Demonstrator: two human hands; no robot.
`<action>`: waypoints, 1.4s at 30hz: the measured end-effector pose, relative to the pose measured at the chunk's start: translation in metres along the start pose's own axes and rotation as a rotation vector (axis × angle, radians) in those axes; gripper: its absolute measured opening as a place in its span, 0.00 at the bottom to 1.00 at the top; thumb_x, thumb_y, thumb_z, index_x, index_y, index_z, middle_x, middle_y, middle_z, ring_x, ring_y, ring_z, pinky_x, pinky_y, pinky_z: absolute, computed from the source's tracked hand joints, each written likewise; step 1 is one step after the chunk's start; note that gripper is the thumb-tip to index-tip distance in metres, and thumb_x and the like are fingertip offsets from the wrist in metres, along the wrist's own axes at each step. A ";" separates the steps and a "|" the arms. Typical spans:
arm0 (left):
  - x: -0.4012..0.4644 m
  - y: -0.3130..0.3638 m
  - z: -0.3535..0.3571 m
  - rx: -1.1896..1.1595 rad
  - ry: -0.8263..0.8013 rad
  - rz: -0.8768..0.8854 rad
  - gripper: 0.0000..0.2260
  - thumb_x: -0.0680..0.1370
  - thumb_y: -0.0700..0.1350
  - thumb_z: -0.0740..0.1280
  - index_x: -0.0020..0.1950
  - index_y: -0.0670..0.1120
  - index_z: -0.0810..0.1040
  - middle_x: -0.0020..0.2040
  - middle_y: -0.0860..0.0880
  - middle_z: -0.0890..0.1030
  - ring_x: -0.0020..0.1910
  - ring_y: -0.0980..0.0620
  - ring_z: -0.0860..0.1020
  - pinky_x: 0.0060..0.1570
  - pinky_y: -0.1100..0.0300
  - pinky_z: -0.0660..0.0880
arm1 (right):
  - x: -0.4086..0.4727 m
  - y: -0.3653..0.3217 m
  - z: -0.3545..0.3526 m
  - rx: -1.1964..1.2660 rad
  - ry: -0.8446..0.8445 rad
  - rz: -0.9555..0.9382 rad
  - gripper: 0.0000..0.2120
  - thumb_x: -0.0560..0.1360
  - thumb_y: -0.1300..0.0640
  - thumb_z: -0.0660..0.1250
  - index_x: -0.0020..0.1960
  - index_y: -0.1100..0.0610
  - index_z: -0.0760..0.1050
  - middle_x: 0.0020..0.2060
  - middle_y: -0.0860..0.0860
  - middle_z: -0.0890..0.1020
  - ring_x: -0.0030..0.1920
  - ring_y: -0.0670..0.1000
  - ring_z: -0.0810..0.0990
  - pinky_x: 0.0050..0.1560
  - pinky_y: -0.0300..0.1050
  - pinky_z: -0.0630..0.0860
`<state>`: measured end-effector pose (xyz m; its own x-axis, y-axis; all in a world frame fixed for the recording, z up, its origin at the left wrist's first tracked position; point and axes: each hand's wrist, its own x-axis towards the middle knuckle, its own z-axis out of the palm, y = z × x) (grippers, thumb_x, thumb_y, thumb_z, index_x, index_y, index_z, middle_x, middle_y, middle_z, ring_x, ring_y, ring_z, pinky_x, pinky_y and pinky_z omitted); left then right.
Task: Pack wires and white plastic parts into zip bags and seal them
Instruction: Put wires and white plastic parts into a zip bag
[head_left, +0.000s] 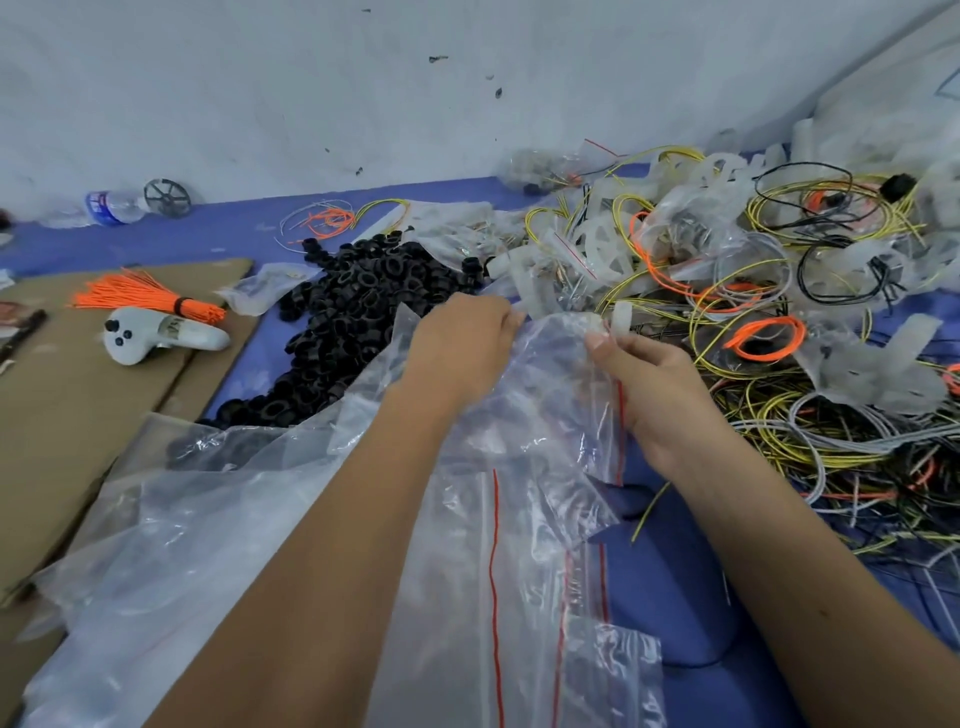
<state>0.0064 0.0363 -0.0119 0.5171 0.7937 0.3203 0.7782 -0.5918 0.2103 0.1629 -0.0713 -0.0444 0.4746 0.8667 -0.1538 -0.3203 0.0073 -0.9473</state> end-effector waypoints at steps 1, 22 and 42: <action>0.004 -0.001 -0.005 0.023 -0.014 -0.018 0.17 0.87 0.52 0.55 0.41 0.47 0.69 0.39 0.46 0.74 0.40 0.42 0.74 0.39 0.52 0.67 | 0.000 0.002 -0.001 -0.071 -0.020 0.013 0.09 0.77 0.59 0.73 0.53 0.65 0.82 0.42 0.59 0.83 0.42 0.56 0.82 0.47 0.49 0.80; 0.001 0.013 -0.052 -0.057 0.216 -0.172 0.21 0.84 0.59 0.59 0.37 0.46 0.68 0.39 0.42 0.78 0.44 0.38 0.78 0.44 0.48 0.72 | -0.006 0.028 0.017 -0.854 -0.007 -0.375 0.14 0.74 0.52 0.76 0.47 0.54 0.70 0.28 0.47 0.75 0.30 0.47 0.72 0.32 0.44 0.65; -0.055 -0.015 0.034 -0.414 0.322 -0.125 0.24 0.85 0.51 0.61 0.31 0.46 0.61 0.25 0.52 0.64 0.26 0.51 0.64 0.30 0.53 0.63 | -0.015 0.022 0.017 -0.772 0.037 -0.588 0.16 0.69 0.58 0.79 0.49 0.51 0.75 0.31 0.45 0.83 0.34 0.43 0.81 0.37 0.33 0.74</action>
<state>-0.0215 0.0063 -0.0637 0.2436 0.8168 0.5230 0.5874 -0.5533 0.5906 0.1343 -0.0758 -0.0580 0.4168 0.8126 0.4074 0.5966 0.0936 -0.7971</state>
